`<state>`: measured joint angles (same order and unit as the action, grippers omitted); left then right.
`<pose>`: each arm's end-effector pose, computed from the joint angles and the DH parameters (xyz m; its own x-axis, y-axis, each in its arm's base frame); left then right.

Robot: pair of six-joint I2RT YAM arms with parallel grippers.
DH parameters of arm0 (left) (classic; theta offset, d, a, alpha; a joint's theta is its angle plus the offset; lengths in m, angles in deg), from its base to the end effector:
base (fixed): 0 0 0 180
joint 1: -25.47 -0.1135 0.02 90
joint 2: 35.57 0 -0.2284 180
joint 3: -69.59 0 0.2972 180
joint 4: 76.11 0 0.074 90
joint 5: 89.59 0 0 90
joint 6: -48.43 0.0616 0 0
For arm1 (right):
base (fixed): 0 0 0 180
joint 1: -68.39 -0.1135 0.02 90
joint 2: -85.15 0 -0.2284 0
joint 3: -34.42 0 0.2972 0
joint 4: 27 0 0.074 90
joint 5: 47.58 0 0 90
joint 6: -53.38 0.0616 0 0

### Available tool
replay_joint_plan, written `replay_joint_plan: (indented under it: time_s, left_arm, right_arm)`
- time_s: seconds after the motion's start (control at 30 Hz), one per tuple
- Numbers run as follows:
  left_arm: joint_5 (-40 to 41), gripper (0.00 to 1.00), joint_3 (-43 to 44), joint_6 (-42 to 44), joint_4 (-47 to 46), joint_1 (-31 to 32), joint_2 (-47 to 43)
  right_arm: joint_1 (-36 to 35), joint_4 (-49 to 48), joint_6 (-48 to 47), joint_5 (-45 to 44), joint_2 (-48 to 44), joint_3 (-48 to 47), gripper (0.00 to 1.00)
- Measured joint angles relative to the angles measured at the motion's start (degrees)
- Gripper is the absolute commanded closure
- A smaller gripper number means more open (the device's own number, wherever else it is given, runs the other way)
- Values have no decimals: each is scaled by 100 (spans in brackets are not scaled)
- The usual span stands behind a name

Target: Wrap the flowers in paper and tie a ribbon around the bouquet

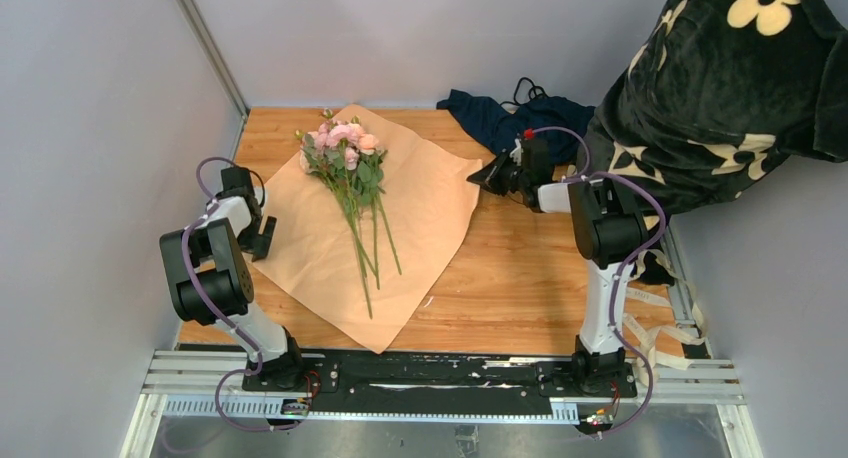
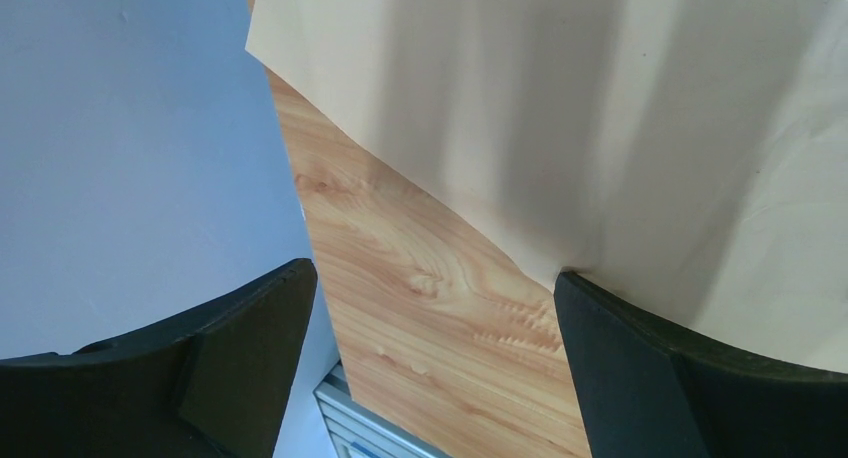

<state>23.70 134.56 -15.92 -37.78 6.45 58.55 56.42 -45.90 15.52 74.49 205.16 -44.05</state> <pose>0.3192 0.1358 0.0759 -0.9788 0.0831 -0.1872 -0.0209 0.8686 0.4950 0.4561 0.1301 0.0656 -0.7484 0.5252 -0.4051 -0.1048 0.5094 0.8541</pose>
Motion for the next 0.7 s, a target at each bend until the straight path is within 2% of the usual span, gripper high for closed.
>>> replay_joint_plan:
  time_s: [0.23, 0.33, 0.53, 0.57, 0.63, 0.7]
  left_arm:
    - [-313, 0, 188, -133, 146, 92, -2]
    - [-356, 0, 310, -184, 146, 424, 15]
    - [-352, 0, 490, -164, 66, 1585, 286]
    - [-365, 0, 527, -157, 74, 1790, 339]
    - [-422, 0, 610, -144, 118, 2037, 402]
    - [-535, 0, 719, -140, 195, 2188, 424]
  right_arm:
    - [-33, 343, -304, -212, -361, 70, 100]
    - [-13, 608, -627, -442, -1027, 352, 100]
    - [302, 1003, -1338, -916, -2673, 1246, 100]
    - [461, 1137, -1473, -1012, -2911, 1432, 96]
    - [730, 1386, -1694, -1178, -3147, 1646, 80]
    - [975, 1797, -1943, -1390, -3230, 1725, 69]
